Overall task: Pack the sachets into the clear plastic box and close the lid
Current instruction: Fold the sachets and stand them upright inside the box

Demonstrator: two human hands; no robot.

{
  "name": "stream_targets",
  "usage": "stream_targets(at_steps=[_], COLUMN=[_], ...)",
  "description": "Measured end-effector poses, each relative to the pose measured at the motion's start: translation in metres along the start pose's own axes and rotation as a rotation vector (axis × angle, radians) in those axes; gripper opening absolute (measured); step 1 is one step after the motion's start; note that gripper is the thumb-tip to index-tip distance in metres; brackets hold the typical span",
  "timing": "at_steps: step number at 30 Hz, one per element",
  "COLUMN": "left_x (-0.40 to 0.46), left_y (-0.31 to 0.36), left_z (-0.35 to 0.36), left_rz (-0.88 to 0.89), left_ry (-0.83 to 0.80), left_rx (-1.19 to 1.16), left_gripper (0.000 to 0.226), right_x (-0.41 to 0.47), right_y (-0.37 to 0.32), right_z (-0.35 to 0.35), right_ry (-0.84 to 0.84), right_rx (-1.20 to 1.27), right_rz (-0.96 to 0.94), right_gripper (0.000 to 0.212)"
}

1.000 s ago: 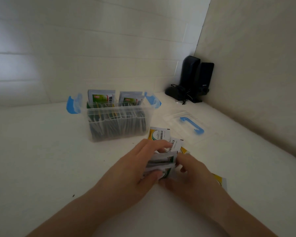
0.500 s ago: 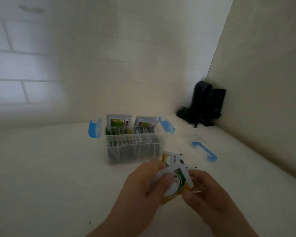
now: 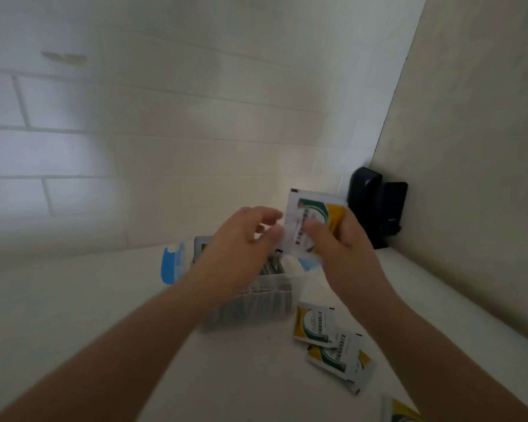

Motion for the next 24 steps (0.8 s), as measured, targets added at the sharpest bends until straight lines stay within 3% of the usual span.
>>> stream_targets(at_steps=[2, 4, 6, 11, 17, 24], left_x=[0.011, 0.011, 0.007, -0.003, -0.002, -0.002], left_y=[-0.021, -0.037, -0.047, -0.057, -0.061, -0.055], left_z=[0.003, 0.016, 0.021, 0.033, 0.019, 0.019], left_rz=[-0.003, 0.038, 0.026, 0.032, -0.037, 0.047], left_ry=[-0.213, -0.464, -0.617, -0.862, -0.727, -0.691], left_rx=[0.262, 0.437, 0.468, 0.473, 0.597, 0.650], left_gripper=[0.029, 0.034, 0.038, 0.037, 0.044, 0.038], right_x=[0.023, 0.043, 0.045, 0.054, 0.059, 0.054], right_y=[-0.028, -0.021, -0.008, -0.008, 0.000, 0.000], right_z=[0.041, 0.058, 0.063, 0.073, 0.078, 0.104], right_ry=[-0.039, -0.059, -0.093, -0.097, -0.178, -0.316], right_rx=[-0.058, -0.140, -0.348, -0.369, -0.382, -0.550], right_rz=[-0.018, 0.123, 0.140, 0.096, 0.189, 0.222], right_gripper=[0.008, 0.013, 0.014, 0.016, 0.013, 0.019])
Point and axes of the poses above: each hand's wrist, its own x-axis towards the middle knuckle, its own z-axis out of the palm, y = z × x, the point moved 7 cm from there along x, towards the middle knuckle, and after that the axes turned 10 degrees about z, right-handed, at the moved point
